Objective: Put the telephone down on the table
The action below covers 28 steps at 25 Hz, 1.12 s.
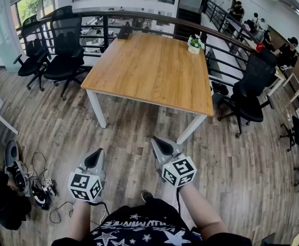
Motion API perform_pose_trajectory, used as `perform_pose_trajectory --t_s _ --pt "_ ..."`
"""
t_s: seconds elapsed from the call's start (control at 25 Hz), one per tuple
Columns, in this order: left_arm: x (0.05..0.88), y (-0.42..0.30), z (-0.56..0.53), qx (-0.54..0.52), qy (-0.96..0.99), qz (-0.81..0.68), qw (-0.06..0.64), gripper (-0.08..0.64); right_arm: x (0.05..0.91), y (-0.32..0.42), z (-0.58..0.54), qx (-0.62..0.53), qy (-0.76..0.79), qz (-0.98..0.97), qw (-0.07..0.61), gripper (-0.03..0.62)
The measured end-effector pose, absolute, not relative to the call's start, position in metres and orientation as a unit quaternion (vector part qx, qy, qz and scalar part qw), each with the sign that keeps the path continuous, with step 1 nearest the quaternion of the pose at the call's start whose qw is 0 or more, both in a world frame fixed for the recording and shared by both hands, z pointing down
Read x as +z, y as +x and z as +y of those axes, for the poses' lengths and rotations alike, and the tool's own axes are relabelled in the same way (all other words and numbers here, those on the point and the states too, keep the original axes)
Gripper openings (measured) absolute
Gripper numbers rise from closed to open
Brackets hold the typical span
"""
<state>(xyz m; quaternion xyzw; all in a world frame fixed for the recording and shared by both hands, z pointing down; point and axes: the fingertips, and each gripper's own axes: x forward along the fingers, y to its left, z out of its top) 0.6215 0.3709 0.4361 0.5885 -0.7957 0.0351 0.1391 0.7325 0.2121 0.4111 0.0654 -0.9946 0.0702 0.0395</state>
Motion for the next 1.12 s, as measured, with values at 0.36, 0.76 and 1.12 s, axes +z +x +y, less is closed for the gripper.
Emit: perform_pose_trajectory --t_s 0.36,0.76,1.12 --pt "0.434 0.617 0.370 0.041 0.588 -0.796 0.135 0.002 0.407 0.723 0.216 0.064 0.051 -0.996 0.042 0.000" --pt "0.448 0.613 0.414 0.044 0.581 -0.798 0.153 0.002 0.427 0.703 0.232 0.078 0.080 -0.991 0.073 0.002" --pt "0.463 0.581 0.458 0.026 0.553 -0.818 0.153 0.002 0.444 0.664 0.274 0.069 0.058 -0.992 0.085 0.002"
